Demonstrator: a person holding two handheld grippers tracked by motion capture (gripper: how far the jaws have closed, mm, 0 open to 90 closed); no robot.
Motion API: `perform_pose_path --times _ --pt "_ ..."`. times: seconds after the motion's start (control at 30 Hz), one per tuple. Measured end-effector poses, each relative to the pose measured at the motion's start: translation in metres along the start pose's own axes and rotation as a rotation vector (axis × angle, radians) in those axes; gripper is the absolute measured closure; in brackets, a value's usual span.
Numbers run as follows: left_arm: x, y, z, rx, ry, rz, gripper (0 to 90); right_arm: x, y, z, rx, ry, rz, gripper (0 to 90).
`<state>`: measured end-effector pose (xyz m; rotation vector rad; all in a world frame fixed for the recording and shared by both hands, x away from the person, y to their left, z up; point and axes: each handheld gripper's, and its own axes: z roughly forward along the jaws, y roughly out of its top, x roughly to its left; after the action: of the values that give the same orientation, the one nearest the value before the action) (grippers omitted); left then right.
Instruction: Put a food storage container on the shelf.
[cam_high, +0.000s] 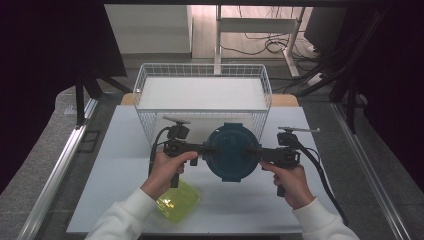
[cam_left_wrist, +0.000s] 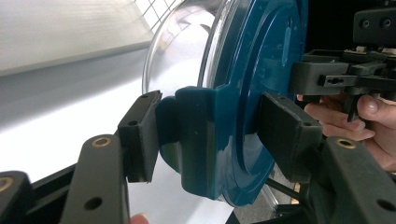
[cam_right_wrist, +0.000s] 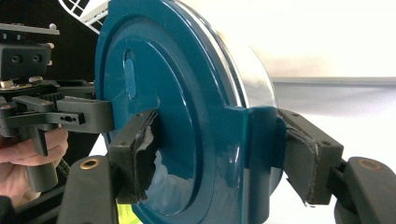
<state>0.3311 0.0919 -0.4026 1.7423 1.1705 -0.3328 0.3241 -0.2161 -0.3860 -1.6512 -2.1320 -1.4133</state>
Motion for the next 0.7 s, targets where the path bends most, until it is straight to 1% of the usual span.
perform_pose_path --times 0.37,0.7 --pt "-0.003 0.008 -0.011 -0.015 0.011 0.01 41.1 0.008 0.009 0.0 -0.004 0.01 -0.01 32.6" --pt "-0.007 0.015 -0.022 -0.038 0.014 0.017 41.0 0.019 0.017 0.0 -0.012 0.013 -0.026 32.7"
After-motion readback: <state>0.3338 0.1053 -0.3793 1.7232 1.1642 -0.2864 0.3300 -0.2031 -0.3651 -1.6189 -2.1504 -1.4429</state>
